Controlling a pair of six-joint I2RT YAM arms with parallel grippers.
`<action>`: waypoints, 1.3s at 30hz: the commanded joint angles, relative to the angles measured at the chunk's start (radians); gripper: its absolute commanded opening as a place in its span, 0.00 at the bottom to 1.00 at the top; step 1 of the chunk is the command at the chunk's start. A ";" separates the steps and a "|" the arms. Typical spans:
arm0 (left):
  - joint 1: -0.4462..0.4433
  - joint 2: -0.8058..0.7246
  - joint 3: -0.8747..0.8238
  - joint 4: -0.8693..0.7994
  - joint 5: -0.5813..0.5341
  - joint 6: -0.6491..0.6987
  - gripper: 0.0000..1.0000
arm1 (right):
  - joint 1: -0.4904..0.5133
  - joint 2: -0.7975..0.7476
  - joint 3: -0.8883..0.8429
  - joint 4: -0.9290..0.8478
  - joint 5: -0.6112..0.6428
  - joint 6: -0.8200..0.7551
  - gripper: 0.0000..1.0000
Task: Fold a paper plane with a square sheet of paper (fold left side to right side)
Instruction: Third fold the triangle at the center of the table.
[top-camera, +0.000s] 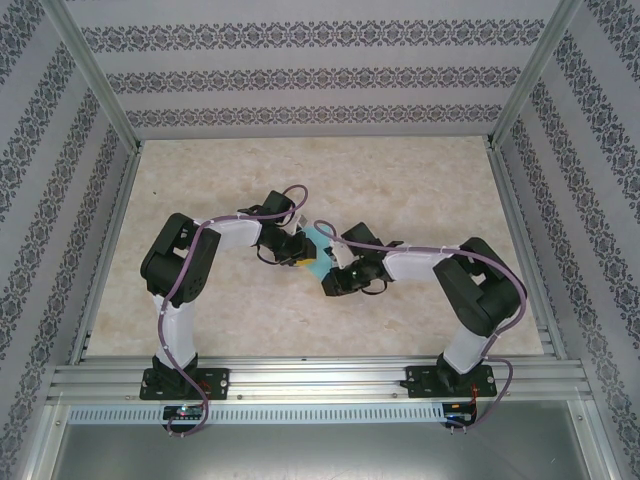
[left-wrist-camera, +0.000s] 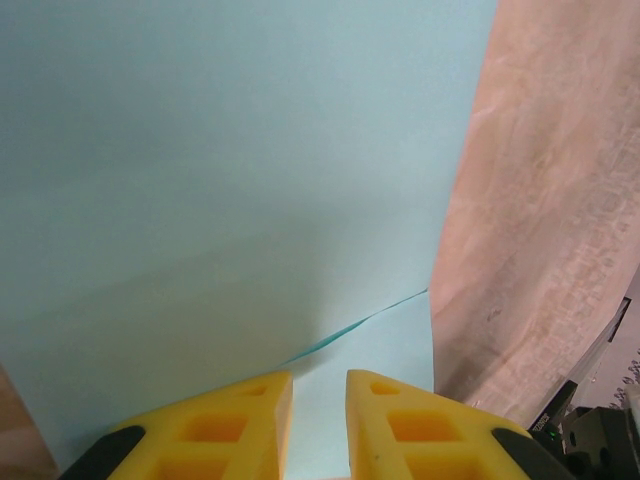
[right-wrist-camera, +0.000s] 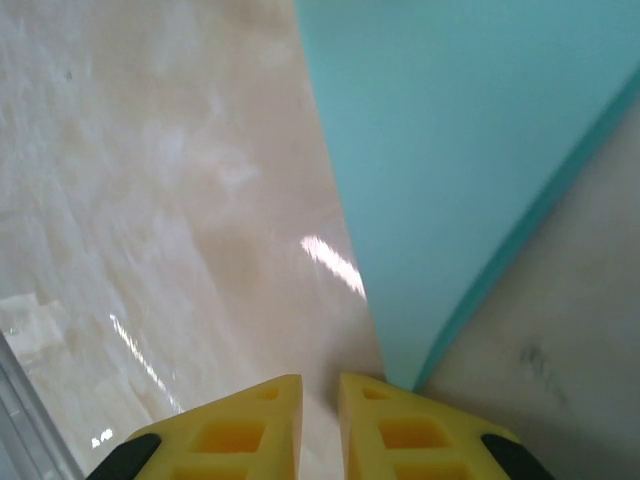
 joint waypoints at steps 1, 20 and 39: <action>-0.005 0.050 -0.003 -0.023 -0.097 0.028 0.24 | -0.002 -0.071 -0.017 -0.103 -0.036 0.015 0.18; -0.005 0.034 -0.008 -0.017 -0.092 0.024 0.24 | -0.028 0.073 0.121 -0.059 0.059 0.027 0.19; -0.028 -0.170 -0.030 -0.018 -0.050 0.007 0.27 | -0.020 0.143 0.075 -0.184 0.126 0.039 0.11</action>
